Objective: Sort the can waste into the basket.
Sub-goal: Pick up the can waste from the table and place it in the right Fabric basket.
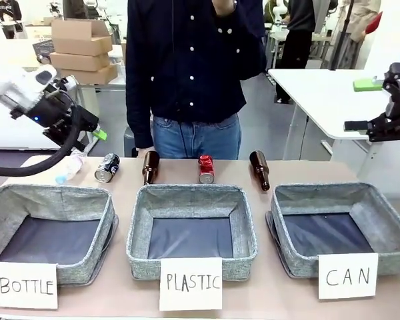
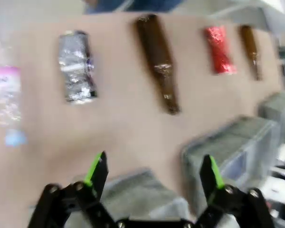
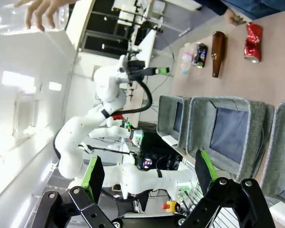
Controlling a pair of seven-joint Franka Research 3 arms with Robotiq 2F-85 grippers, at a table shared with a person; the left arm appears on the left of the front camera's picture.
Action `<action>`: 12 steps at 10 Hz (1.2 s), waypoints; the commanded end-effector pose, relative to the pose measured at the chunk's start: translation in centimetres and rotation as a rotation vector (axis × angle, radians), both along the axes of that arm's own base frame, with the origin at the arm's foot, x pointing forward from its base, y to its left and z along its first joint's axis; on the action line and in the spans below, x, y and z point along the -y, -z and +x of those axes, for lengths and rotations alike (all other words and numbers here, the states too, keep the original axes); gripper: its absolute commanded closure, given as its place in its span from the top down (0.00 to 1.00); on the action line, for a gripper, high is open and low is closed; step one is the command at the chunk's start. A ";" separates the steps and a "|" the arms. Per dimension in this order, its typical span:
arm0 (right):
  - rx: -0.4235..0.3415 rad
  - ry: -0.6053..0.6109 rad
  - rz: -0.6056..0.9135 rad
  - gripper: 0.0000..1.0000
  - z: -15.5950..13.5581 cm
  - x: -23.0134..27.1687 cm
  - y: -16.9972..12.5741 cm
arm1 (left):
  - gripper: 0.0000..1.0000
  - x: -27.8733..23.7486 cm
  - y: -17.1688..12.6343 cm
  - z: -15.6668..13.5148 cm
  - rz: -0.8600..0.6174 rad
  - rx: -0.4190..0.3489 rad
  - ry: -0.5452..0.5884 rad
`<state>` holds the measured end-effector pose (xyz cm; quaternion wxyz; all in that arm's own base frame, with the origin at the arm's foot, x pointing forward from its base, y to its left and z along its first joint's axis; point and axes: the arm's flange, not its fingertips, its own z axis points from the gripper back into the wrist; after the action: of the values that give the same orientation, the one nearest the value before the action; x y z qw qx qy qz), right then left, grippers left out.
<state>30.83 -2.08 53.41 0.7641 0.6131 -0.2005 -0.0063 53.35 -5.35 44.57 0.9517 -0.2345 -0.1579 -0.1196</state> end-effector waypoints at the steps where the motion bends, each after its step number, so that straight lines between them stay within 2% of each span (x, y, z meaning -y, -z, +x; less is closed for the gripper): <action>1: 0.037 -0.002 0.015 1.00 0.5 -0.2 -0.2 | 1.00 2.0 0.0 2.1 0.108 0.031 0.021; 2: 0.037 -0.002 0.015 1.00 0.5 -0.2 -0.2 | 1.00 0.0 0.0 0.0 0.000 0.000 0.000; 4: 0.037 -0.002 0.015 1.00 0.5 -0.2 -0.2 | 1.00 0.0 0.0 0.0 0.000 0.000 0.000; 5: 0.037 -0.002 0.015 1.00 0.5 -0.2 -0.2 | 1.00 1.3 1.0 1.6 0.063 0.009 0.007; 6: 0.037 -0.002 0.015 1.00 0.5 -0.2 -0.2 | 1.00 1.2 0.9 3.3 0.125 0.054 -0.055; 7: 0.037 -0.002 0.015 1.00 0.5 -0.2 -0.2 | 1.00 1.2 2.3 6.3 0.190 0.009 -0.080; 8: 0.037 -0.002 0.015 1.00 0.5 -0.2 -0.2 | 1.00 1.4 3.9 8.7 0.208 -0.037 -0.028; 9: 0.037 -0.002 0.015 1.00 0.5 -0.2 -0.2 | 1.00 1.7 5.4 10.5 0.244 -0.045 -0.067; 11: 0.037 -0.002 0.015 1.00 0.5 -0.2 -0.2 | 1.00 2.2 8.0 13.1 0.265 -0.078 -0.040; 12: 0.037 -0.002 0.015 1.00 0.5 -0.2 -0.2 | 1.00 2.5 9.2 14.0 0.282 -0.064 -0.072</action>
<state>30.91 -2.05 53.42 0.7620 0.6153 -0.2021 -0.0066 66.15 -7.23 34.44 0.9805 -0.1090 -0.1192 -0.1120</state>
